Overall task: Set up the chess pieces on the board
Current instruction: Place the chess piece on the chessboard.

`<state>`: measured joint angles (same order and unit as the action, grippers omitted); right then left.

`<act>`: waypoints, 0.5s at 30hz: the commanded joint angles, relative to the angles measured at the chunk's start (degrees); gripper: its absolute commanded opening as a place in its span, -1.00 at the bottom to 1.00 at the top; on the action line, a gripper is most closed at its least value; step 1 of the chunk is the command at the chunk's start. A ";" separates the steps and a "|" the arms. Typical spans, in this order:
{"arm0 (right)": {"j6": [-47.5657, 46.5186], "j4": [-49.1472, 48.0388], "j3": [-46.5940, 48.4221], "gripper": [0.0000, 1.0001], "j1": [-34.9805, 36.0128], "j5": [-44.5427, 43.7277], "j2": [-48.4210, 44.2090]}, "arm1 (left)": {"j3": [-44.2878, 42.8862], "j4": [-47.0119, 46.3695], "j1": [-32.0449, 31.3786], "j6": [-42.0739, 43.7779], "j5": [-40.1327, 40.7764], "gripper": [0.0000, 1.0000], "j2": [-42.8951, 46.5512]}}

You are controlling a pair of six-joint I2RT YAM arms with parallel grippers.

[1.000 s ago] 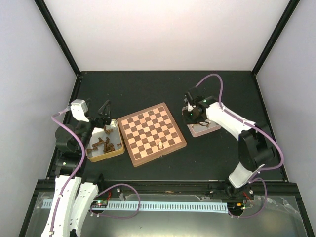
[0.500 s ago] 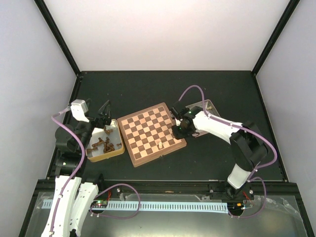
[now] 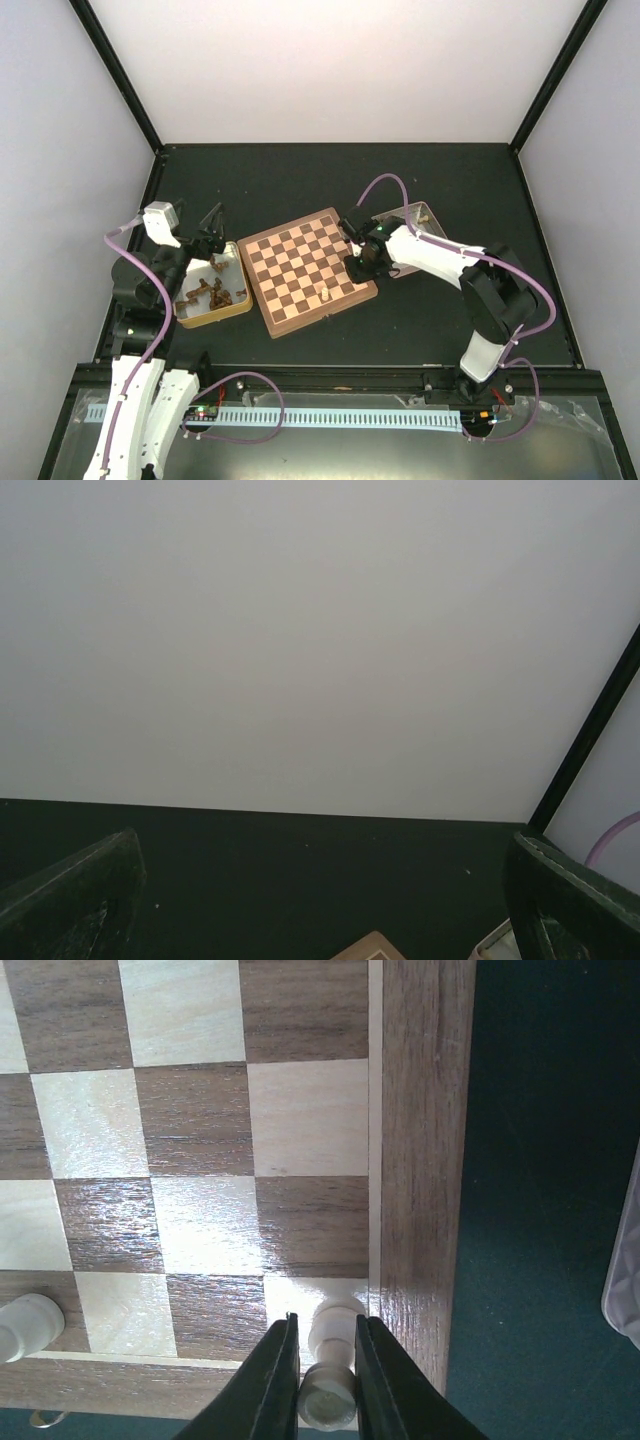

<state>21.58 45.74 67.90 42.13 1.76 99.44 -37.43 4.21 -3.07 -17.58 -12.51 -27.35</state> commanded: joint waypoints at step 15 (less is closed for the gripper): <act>-0.10 0.27 2.93 -0.49 0.41 3.47 0.22 | -1.68 -0.87 0.44 0.66 -0.85 0.98 0.72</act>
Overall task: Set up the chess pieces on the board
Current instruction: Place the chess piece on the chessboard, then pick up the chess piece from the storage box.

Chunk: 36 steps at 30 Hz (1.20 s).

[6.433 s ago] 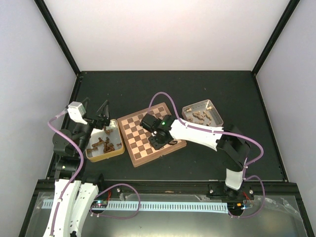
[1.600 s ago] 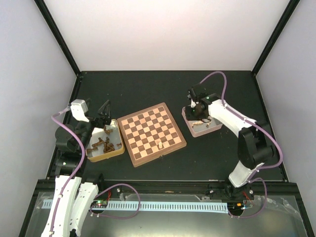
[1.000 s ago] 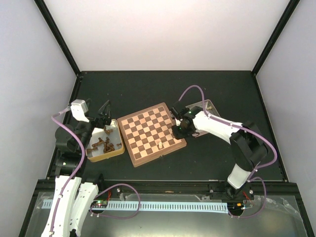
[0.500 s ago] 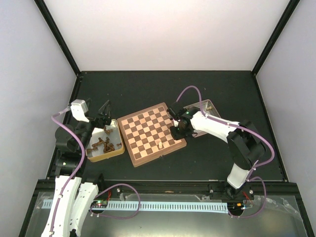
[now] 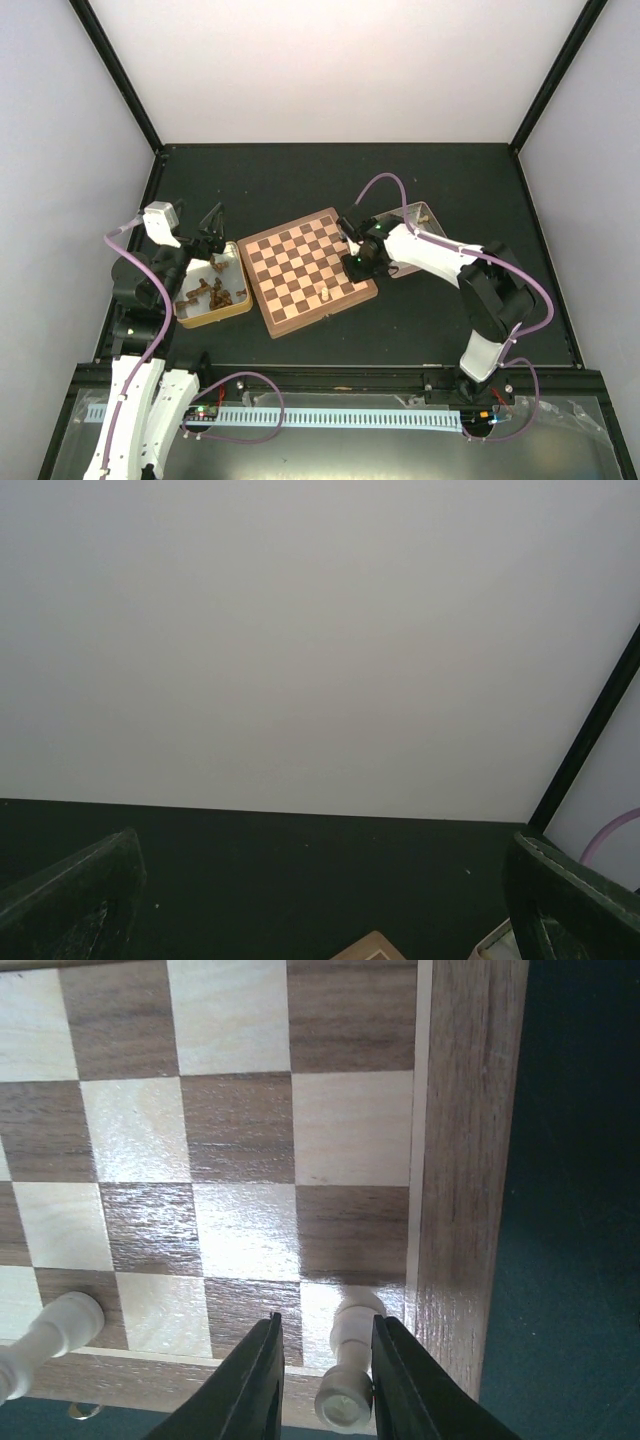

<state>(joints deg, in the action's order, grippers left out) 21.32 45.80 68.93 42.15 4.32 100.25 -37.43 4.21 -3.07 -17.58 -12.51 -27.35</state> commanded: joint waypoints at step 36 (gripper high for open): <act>3.48 -11.07 10.44 -0.58 -23.56 -13.37 8.84 | -2.17 0.27 0.52 0.82 -1.16 0.98 0.42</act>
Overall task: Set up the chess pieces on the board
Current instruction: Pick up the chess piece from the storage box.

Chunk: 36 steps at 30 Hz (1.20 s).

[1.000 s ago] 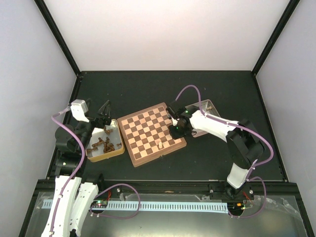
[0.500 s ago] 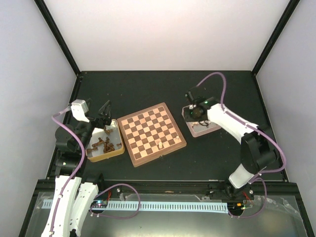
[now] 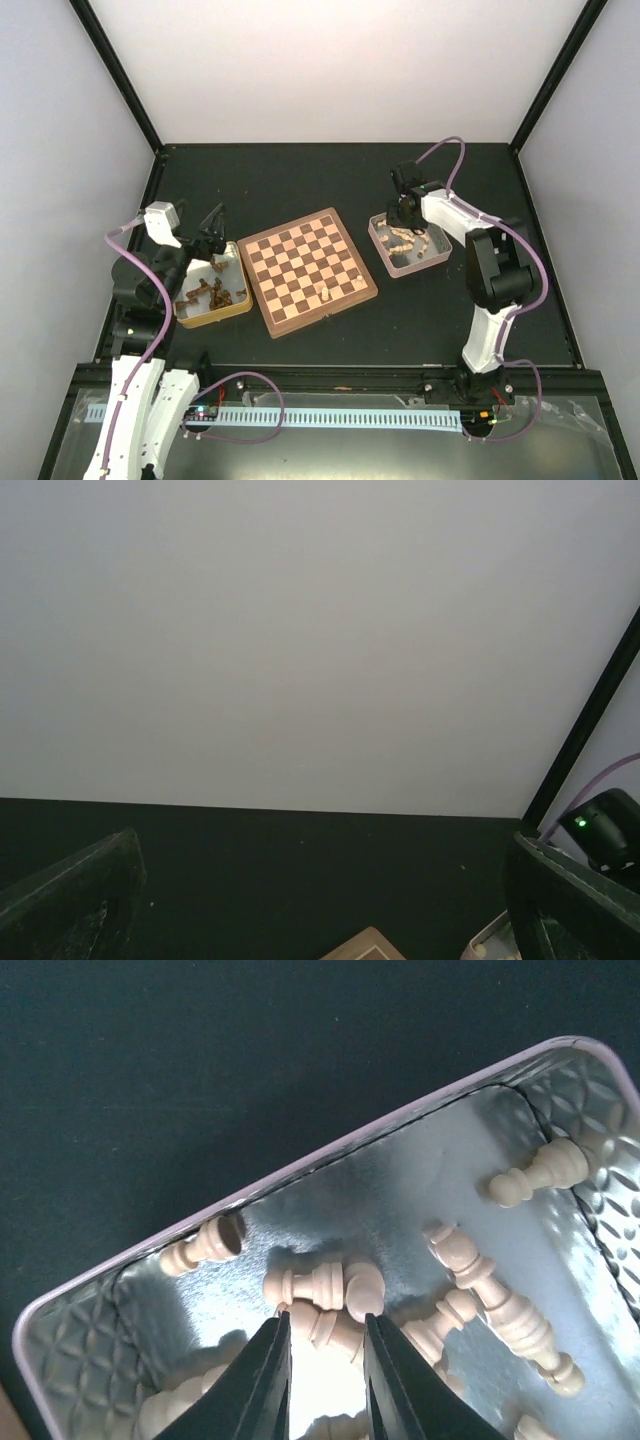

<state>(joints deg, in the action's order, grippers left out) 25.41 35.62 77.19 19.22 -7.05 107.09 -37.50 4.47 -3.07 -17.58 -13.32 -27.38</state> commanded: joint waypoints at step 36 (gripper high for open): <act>-1.06 -0.46 -1.62 -0.88 -1.73 -1.20 -6.05 | -1.88 -0.46 0.97 0.75 -0.88 0.98 0.22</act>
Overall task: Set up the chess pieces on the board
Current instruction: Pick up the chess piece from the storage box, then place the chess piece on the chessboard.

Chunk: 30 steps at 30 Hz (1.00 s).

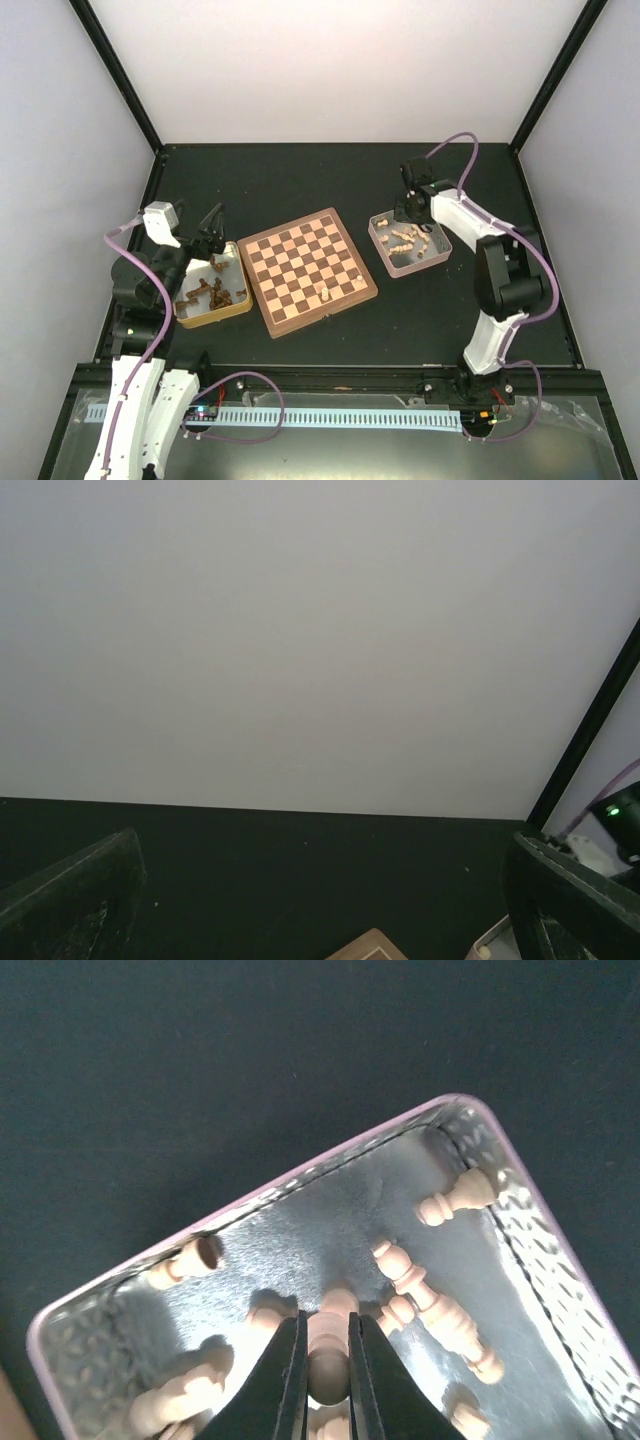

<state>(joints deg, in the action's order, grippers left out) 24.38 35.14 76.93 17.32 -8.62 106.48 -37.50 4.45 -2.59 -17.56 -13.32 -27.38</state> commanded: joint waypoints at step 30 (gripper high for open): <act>-11.76 6.70 -5.81 -0.84 23.57 10.38 -2.94 | -1.62 -0.62 0.59 0.51 -1.27 0.98 0.39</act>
<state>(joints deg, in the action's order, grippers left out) 14.17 40.12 69.87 39.70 0.93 102.21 -37.50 4.43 -2.57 -17.58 -13.37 -27.38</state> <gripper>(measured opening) 0.080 0.990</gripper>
